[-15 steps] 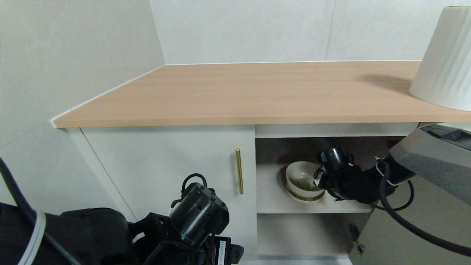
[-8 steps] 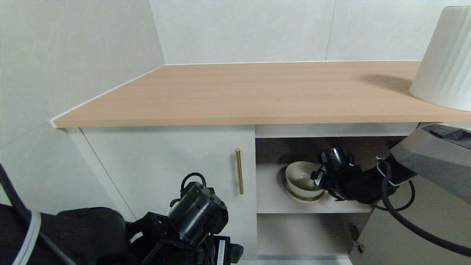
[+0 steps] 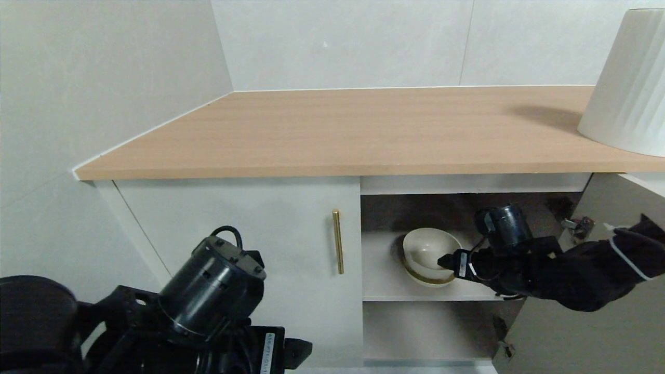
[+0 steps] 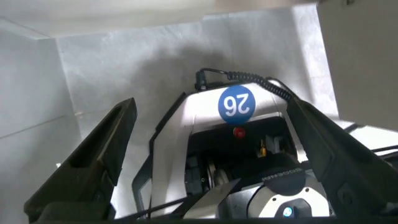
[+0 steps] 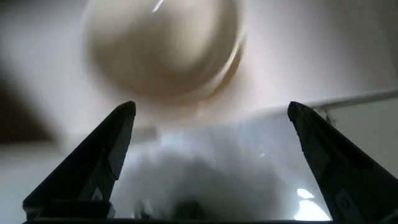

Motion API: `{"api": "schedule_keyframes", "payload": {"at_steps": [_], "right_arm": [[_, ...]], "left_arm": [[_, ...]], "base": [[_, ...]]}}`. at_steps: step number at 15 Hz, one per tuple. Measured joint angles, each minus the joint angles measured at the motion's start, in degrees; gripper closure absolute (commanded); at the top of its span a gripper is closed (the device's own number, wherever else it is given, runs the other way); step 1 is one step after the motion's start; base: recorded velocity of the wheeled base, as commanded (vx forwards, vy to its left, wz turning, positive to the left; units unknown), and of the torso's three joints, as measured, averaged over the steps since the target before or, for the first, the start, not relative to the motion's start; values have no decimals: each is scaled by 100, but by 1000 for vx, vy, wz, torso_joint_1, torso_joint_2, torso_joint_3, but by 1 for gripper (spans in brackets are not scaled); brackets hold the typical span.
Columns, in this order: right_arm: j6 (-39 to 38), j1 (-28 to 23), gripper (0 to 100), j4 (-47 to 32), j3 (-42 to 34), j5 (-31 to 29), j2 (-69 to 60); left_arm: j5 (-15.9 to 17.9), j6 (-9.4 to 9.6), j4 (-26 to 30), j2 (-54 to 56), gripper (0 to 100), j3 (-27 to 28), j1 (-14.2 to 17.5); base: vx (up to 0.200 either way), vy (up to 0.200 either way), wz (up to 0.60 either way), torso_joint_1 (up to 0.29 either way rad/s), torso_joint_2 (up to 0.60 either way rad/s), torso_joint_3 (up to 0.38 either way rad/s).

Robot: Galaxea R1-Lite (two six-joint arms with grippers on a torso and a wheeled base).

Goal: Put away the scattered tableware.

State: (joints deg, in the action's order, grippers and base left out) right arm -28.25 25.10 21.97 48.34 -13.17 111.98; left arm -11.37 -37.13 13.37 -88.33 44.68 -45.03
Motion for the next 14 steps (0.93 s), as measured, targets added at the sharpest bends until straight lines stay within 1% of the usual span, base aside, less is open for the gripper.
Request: {"api": "schedule_keyframes", "payload": {"at_steps": [2, 3, 4, 5, 6, 7, 8, 9, 10, 14], "right_arm": [[371, 141, 0, -89, -372, 171, -622], [468, 201, 0, -254, -474, 201, -931], [525, 254, 0, -627, -521, 235, -1287], [551, 282, 0, -1097, -503, 301, -1601], [562, 318, 0, -1842, -418, 474, -1979], [551, 345, 0, -2551, -280, 701, -2345], [518, 364, 0, -2965, -168, 872, -2634], [479, 375, 0, -3198, -77, 995, -2903], [441, 386, 0, -3223, -33, 1019, -3073], [424, 395, 0, -3239, -16, 1002, -3282]], "left_arm": [[5, 13, 307, 372, 0, 18, 90], [-1, 22, 375, 521, 0, 9, 177], [-12, 98, 425, 664, 0, -33, 324], [-23, 238, 430, 779, 0, -67, 446], [-33, 427, 436, 909, 0, -100, 568], [-41, 544, 435, 1030, 0, -122, 636], [-44, 627, 433, 1124, 0, -138, 664], [-44, 733, 425, 1220, 0, -151, 684], [-45, 798, 414, 1286, 0, -174, 689], [-41, 827, 397, 1336, 0, -273, 667]], "base": [[0, 0, 0, 0, 0, 0], [0, 0, 0, 0, 0, 0], [0, 0, 0, 0, 0, 0], [0, 0, 0, 0, 0, 0], [0, 0, 0, 0, 0, 0], [0, 0, 0, 0, 0, 0], [0, 0, 0, 0, 0, 0], [0, 0, 0, 0, 0, 0], [0, 0, 0, 0, 0, 0], [0, 0, 0, 0, 0, 0]]}}
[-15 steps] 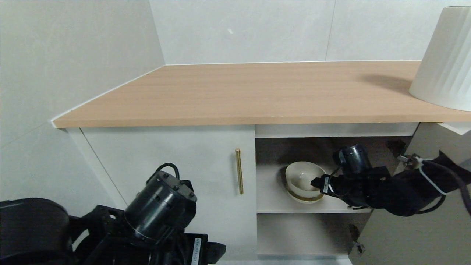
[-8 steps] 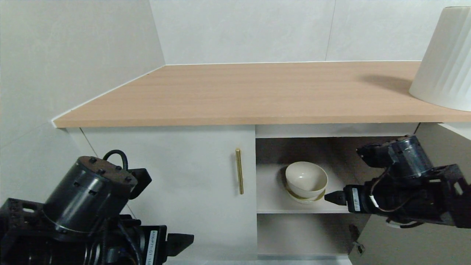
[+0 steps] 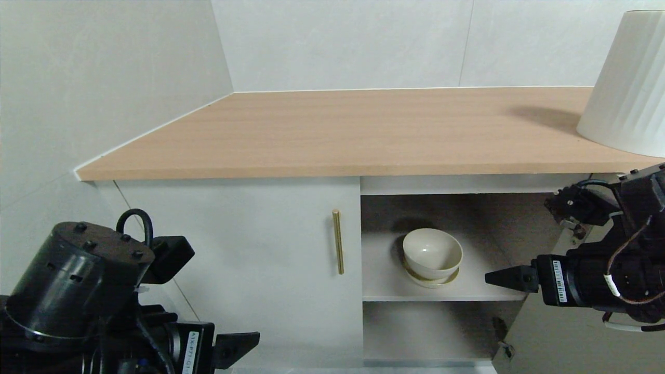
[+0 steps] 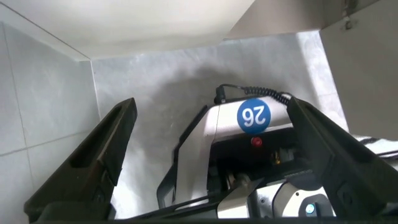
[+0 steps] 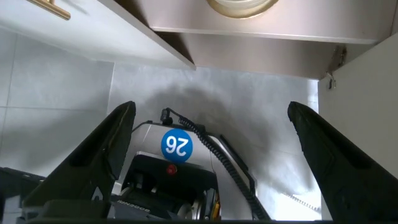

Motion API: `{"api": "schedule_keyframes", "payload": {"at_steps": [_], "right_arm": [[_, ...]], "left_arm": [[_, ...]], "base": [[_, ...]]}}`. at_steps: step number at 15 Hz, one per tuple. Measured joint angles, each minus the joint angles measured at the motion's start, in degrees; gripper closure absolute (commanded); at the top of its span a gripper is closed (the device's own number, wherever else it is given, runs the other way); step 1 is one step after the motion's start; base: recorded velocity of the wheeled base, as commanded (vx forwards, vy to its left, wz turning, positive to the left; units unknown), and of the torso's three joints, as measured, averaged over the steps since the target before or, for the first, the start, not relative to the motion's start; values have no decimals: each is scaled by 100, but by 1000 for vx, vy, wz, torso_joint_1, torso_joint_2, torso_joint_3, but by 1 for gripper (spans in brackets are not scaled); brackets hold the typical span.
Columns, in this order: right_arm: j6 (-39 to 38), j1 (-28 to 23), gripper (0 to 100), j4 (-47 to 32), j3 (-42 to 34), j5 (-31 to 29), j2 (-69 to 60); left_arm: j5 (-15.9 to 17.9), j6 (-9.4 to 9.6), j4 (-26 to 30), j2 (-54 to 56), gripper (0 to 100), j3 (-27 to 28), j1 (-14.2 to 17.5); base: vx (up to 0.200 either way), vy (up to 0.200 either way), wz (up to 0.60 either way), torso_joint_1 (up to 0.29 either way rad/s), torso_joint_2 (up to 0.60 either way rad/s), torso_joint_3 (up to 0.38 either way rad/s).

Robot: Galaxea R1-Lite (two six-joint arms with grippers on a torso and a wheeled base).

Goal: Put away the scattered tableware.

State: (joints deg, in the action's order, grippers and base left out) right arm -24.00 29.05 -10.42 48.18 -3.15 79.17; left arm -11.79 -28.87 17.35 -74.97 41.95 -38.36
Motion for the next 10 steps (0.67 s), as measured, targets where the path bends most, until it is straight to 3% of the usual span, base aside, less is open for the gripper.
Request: {"api": "schedule_keyframes", "payload": {"at_steps": [2, 10], "right_arm": [[2, 2, 0, 2, 0, -13, -6], [35, 2, 0, 6, -63, -123, 95]], "left_arm": [[2, 22, -5, -22, 0, -11, -20], [-6, 32, -6, -94, 0, -20, -44]], "base": [[0, 0, 0, 0, 0, 0], [-200, 0, 0, 1, 4, 1]]}}
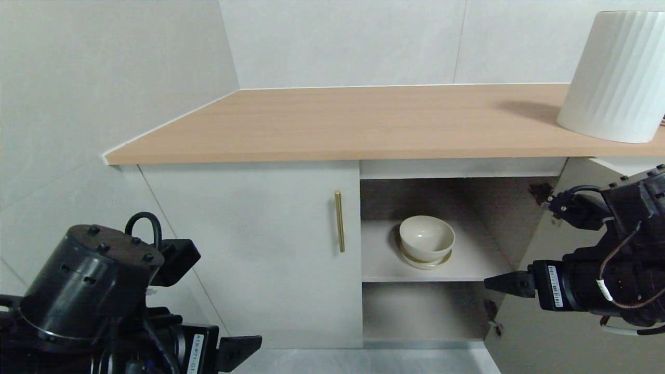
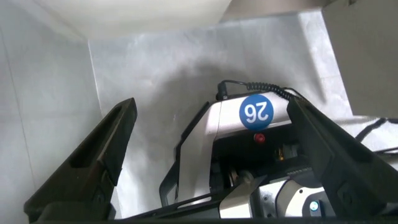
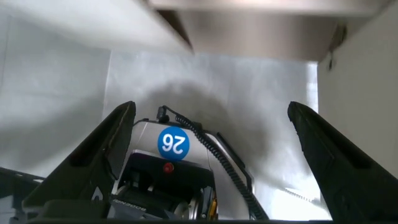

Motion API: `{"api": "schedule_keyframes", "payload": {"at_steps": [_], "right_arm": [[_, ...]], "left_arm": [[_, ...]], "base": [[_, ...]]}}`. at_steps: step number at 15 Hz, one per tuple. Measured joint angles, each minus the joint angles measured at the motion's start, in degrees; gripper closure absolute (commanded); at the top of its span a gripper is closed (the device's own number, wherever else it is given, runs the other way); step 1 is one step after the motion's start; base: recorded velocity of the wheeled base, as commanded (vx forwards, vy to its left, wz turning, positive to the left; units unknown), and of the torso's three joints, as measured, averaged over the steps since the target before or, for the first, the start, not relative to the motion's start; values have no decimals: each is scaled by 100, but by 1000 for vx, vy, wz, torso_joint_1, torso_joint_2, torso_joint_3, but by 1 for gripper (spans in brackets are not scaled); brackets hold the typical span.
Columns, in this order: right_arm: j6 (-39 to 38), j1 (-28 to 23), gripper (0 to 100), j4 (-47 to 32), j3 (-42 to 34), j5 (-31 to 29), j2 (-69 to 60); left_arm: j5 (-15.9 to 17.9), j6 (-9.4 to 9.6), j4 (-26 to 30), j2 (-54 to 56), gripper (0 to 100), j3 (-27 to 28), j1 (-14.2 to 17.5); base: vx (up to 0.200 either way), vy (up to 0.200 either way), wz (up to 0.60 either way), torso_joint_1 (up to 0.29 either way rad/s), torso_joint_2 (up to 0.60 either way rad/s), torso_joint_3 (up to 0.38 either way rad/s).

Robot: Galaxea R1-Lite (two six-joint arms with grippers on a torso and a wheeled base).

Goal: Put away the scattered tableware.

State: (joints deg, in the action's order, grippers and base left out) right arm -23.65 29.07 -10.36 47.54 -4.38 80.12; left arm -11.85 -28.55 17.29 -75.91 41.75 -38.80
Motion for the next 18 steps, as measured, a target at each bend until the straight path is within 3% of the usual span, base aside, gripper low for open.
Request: {"api": "schedule_keyframes", "payload": {"at_steps": [7, 18], "right_arm": [[1, 0, 0, 10, -44, -11, 32], [45, 52, 0, -12, -88, -82, 12]], "left_arm": [[-7, 1, 6, -46, 0, -11, 0], [9, 1, 1, -57, 0, -44, 0]], "base": [[-200, 0, 0, 2, 2, 4], [0, 0, 0, 0, 0, 0]]}}
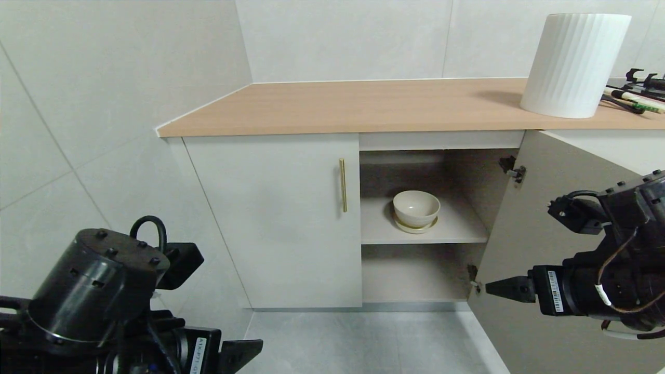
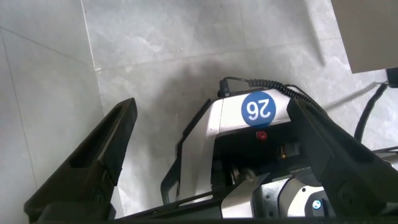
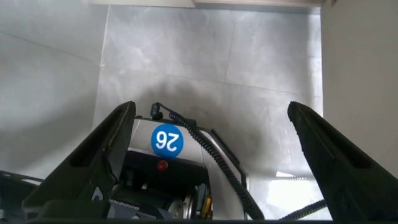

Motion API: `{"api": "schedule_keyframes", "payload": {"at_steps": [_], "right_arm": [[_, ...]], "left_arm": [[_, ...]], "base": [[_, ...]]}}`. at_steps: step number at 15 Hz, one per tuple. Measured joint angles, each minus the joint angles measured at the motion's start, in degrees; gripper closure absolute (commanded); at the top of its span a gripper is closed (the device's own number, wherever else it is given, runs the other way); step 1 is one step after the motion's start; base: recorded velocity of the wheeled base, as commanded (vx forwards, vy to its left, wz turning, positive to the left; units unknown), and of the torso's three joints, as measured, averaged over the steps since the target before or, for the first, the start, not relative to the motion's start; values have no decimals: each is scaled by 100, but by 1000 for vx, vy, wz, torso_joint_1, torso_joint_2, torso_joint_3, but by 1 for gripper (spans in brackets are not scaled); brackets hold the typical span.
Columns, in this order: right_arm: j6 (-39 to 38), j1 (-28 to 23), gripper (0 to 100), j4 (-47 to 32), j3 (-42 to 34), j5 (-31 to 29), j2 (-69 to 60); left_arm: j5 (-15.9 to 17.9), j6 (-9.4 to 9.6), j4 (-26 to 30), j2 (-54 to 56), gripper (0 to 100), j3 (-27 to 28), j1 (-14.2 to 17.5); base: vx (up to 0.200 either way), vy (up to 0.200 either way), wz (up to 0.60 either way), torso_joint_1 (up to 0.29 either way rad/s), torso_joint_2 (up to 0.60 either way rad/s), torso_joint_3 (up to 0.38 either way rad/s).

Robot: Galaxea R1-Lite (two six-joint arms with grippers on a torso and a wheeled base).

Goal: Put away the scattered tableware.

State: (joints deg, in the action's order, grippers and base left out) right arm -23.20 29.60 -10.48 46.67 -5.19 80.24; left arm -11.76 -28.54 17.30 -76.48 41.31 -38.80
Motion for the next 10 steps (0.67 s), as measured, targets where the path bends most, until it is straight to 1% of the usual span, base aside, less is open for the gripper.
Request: {"api": "schedule_keyframes", "payload": {"at_steps": [3, 5, 7, 10], "right_arm": [[201, 80, 0, -161, -76, -202, -30], [438, 99, 0, -495, -98, -180, -113], [706, 217, 0, -1097, -100, -161, -321], [1111, 629, 0, -2227, -34, -151, -858]], "left_arm": [[-6, 22, 5, 2, 0, -11, -6], [-95, 106, -4, 5, 0, -35, -15], [-123, 112, 0, 2, 0, -41, -26], [-128, 112, 0, -2, 0, -48, -22]], "base": [[0, -200, 0, 1, 2, 2], [0, -200, 0, 12, 2, 2], [0, -200, 0, 0, 2, 7], [0, -200, 0, 1, 4, 2]]}}
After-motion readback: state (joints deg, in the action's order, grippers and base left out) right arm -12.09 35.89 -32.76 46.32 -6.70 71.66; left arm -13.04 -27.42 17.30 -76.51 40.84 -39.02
